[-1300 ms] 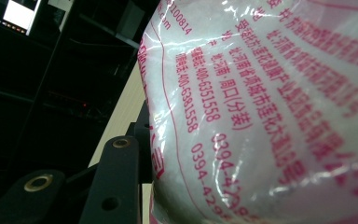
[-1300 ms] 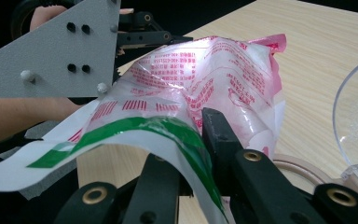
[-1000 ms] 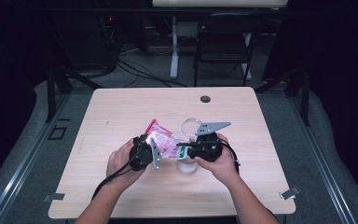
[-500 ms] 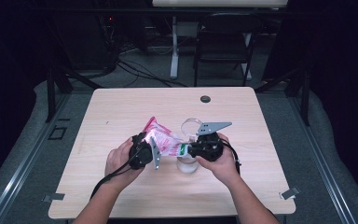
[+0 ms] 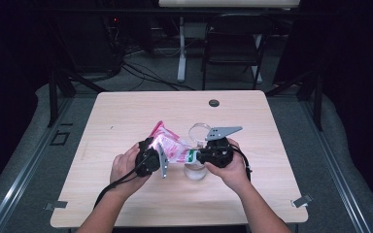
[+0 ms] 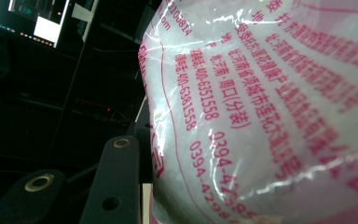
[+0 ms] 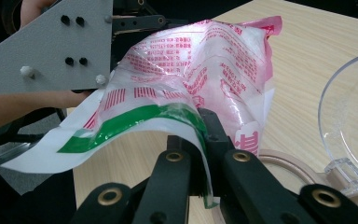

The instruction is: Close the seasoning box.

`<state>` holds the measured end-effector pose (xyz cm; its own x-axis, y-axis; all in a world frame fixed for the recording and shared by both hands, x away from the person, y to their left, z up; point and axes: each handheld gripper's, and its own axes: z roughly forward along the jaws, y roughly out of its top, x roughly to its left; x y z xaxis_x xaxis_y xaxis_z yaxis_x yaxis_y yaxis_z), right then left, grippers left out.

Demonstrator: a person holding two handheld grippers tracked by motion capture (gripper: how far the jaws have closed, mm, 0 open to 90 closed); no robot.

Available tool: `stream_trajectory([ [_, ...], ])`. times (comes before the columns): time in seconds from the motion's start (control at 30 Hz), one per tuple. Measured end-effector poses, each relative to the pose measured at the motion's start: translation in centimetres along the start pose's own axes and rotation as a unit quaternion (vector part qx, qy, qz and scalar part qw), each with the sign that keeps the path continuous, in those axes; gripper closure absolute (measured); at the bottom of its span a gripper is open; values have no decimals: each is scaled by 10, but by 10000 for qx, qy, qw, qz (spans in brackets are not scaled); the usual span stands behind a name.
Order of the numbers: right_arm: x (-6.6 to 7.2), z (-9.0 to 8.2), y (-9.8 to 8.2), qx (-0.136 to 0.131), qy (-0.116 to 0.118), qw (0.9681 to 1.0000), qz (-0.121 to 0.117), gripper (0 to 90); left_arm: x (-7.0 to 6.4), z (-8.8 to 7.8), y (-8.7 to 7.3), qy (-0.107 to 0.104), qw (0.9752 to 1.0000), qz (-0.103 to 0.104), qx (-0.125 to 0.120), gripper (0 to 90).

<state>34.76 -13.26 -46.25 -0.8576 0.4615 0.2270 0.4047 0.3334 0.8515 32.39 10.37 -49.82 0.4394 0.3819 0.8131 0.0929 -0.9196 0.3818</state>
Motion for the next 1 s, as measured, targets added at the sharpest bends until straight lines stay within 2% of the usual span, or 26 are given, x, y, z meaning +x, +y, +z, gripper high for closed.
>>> stream_trajectory([
  [0.53,-1,-2,0,-22,0,10000,11,900,-1,-4,4,237,9991,356,33,630],
  [0.63,-1,-2,0,-25,14,10000,17,900,-1,-5,6,319,9982,514,44,630],
  [1.0,-2,-3,-1,-39,25,10000,45,900,-1,-7,8,458,9962,744,56,631],
])
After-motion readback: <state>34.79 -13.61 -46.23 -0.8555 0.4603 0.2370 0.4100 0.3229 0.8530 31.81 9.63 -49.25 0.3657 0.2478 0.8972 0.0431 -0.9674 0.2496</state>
